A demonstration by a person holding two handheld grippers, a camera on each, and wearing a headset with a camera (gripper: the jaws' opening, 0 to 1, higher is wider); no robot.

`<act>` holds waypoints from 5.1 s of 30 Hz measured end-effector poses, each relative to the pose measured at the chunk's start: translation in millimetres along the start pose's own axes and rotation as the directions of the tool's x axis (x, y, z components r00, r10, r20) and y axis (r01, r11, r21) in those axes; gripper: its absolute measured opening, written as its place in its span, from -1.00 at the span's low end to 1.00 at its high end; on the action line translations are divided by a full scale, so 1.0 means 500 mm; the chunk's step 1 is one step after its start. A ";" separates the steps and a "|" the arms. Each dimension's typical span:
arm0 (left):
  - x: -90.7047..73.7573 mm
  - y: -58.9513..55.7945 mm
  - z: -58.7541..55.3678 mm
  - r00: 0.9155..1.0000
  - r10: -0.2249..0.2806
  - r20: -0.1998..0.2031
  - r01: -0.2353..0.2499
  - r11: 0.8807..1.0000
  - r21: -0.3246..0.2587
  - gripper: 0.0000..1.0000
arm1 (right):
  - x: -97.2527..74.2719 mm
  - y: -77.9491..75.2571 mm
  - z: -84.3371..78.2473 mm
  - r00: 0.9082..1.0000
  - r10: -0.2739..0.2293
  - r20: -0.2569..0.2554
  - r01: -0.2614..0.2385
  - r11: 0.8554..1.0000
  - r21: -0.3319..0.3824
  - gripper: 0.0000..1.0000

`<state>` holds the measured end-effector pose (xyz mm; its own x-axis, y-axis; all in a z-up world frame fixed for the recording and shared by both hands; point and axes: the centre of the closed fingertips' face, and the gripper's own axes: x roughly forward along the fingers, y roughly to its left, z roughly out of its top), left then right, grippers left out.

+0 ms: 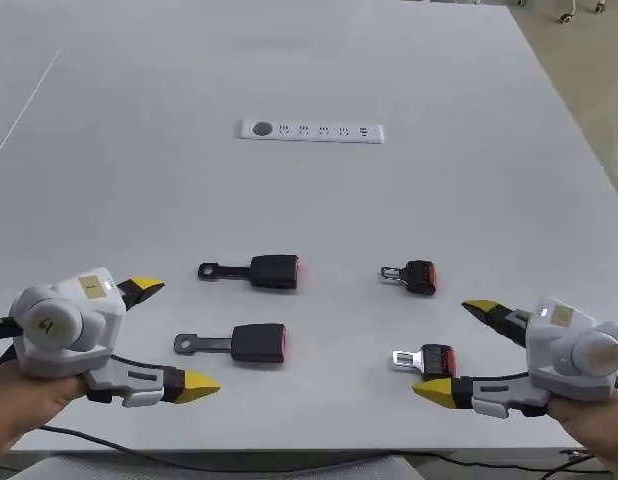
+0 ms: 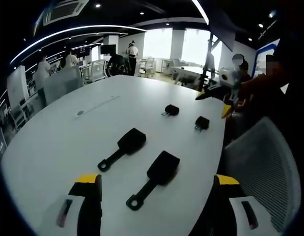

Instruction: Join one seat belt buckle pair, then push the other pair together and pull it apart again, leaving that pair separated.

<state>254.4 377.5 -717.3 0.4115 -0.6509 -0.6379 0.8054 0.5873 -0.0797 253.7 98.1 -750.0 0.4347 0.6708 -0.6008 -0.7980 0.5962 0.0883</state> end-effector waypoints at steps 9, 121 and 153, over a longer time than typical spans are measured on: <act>0.063 -0.010 -0.010 0.997 -0.064 -0.053 0.066 0.998 0.026 0.86 | 0.016 -0.012 -0.037 0.998 0.030 -0.055 -0.030 1.000 0.003 0.73; 0.232 -0.011 -0.096 0.891 -0.260 -0.371 0.399 0.838 0.372 -0.31 | 0.180 0.023 -0.054 0.927 0.328 -0.180 -0.361 0.912 -0.196 -0.34; 0.235 -0.009 -0.099 0.874 -0.253 -0.416 0.420 0.825 0.380 -0.31 | 0.289 0.108 0.022 0.924 0.349 -0.156 -0.378 0.894 -0.241 -0.34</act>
<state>278.0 322.1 -829.6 -0.0217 -0.5172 -0.8556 0.9987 0.0285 -0.0426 278.2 232.4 -823.3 0.0580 0.7588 -0.6487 -0.9783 0.1727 0.1144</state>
